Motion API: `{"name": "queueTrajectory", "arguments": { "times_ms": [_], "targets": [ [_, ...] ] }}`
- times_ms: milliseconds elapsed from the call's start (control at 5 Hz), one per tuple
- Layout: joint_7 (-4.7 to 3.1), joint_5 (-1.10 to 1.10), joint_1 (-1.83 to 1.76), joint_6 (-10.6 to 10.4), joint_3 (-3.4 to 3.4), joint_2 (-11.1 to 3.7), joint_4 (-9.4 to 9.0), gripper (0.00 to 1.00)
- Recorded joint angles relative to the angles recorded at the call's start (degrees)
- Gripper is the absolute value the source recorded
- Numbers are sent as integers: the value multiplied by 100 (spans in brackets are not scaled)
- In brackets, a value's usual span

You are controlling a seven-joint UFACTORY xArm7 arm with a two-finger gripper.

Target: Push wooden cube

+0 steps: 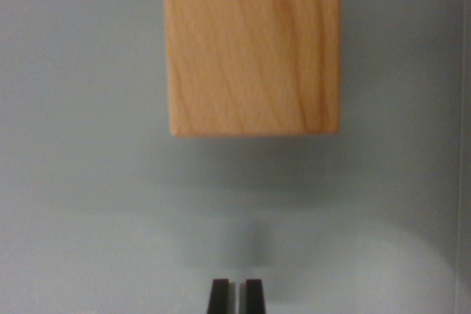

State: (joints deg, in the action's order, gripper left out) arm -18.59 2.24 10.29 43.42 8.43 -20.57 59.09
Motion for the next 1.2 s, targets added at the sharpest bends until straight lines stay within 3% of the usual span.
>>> {"name": "queueTrajectory", "arguments": {
  "times_ms": [200,400,600,800,1000,1200],
  "targets": [
    [14,3,0,52,-11,-79,131,100],
    [14,3,0,52,-11,-79,131,100],
    [31,6,1,118,-26,-179,297,100],
    [31,6,1,118,-26,-179,297,100],
    [51,10,2,192,-42,-291,483,100],
    [51,10,2,192,-42,-291,483,100]
  ]
}}
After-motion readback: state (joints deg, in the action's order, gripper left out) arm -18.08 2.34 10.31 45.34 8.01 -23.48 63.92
